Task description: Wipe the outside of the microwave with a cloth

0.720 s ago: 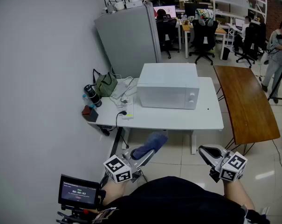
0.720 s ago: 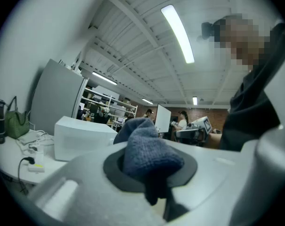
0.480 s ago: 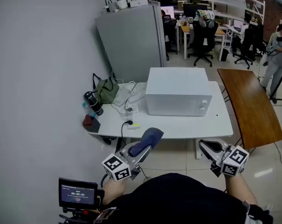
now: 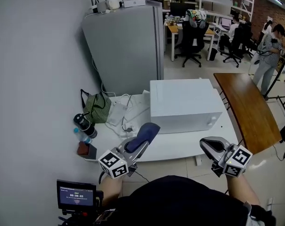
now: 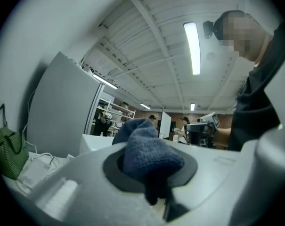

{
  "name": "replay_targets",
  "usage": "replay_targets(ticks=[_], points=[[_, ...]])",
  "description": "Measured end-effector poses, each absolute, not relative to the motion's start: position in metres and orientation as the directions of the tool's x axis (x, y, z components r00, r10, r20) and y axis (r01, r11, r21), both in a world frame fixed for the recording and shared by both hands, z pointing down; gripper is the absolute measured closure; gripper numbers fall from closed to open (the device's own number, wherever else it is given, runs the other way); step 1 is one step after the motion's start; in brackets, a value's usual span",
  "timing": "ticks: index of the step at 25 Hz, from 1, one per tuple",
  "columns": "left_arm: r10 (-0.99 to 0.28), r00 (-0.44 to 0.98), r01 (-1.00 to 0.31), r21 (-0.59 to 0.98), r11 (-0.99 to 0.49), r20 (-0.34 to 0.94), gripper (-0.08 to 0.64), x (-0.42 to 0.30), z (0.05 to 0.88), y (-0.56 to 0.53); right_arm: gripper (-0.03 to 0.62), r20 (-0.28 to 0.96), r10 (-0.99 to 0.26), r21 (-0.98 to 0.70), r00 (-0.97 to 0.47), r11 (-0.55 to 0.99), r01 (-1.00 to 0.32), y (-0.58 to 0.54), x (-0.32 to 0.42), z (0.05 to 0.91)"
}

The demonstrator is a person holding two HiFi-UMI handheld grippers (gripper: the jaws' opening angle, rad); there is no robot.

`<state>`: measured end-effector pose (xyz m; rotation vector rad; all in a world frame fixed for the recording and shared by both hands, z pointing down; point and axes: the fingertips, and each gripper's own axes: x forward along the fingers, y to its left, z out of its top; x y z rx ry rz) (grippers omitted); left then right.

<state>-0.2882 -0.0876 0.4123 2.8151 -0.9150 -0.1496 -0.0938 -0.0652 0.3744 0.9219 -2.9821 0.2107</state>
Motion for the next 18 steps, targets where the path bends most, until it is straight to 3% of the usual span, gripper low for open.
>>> replay_targets(ticks=[4, 9, 13, 18], points=[[-0.594, 0.804, -0.579, 0.199, -0.79, -0.017, 0.503, -0.274, 0.424, -0.144, 0.588, 0.041, -0.581, -0.138, -0.813, 0.803, -0.58, -0.108, -0.069, 0.38], [-0.689, 0.721, -0.688, 0.184, -0.702, 0.07, 0.503, -0.264, 0.433, -0.246, 0.588, 0.006, -0.523, -0.068, -0.852, 0.85, -0.522, -0.17, -0.024, 0.379], [-0.758, 0.61, -0.788, 0.082, -0.61, 0.232, 0.503, -0.267, 0.446, -0.335, 0.588, -0.009, -0.463, -0.033, -0.886, 0.886, -0.462, -0.219, 0.016, 0.379], [-0.763, 0.463, -0.838, -0.06, -0.543, 0.45, 0.503, -0.281, 0.485, -0.438, 0.588, -0.01, -0.501, -0.071, -0.865, 0.864, -0.499, -0.264, 0.06, 0.392]])
